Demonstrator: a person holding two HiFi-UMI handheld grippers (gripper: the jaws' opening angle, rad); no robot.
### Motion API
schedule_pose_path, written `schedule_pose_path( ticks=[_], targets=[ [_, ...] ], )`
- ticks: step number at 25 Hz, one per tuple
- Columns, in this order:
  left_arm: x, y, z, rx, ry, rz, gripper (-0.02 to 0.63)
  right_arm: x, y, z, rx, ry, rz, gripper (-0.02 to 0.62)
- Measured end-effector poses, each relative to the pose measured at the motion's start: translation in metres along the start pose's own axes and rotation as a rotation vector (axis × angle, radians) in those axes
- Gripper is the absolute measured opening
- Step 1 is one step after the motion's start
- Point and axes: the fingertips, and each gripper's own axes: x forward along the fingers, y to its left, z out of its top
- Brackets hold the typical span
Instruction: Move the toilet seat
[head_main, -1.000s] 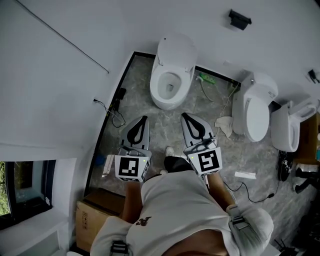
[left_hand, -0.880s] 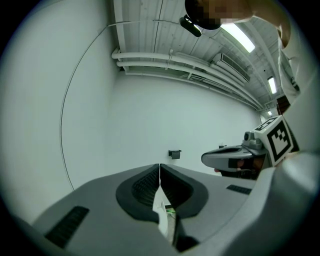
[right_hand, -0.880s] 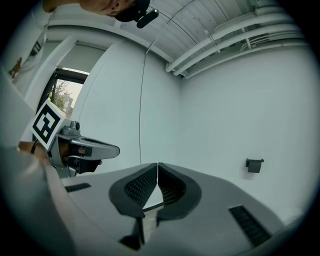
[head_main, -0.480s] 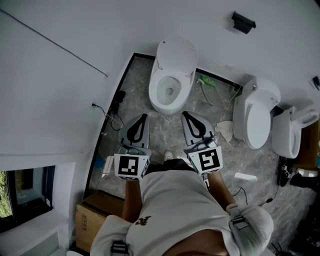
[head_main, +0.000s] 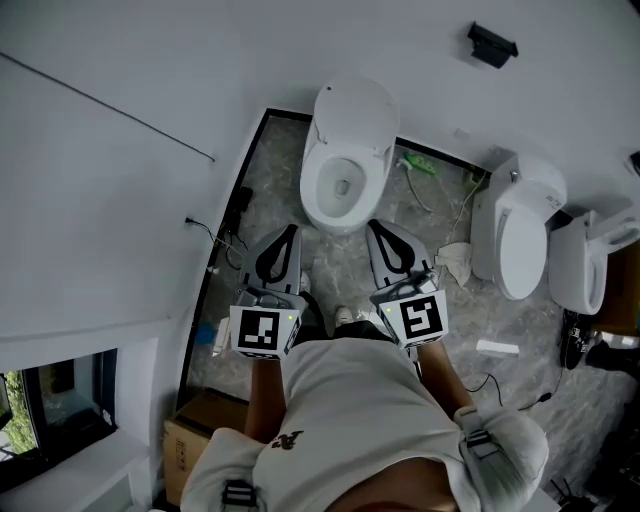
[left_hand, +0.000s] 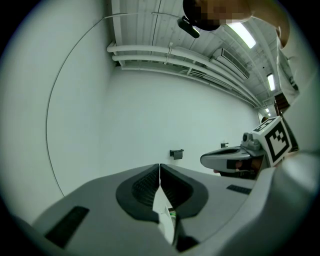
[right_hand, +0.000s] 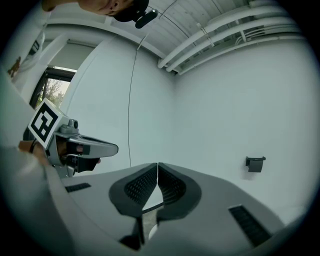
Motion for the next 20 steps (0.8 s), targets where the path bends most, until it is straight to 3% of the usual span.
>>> schedule_pose_path(
  ticks=[20],
  targets=[
    [0.098,0.116,-0.004,0.009,-0.024,-0.223,0.025,0.126,-0.016,-0.006,-0.006,0.065,-0.246,0.021]
  ],
)
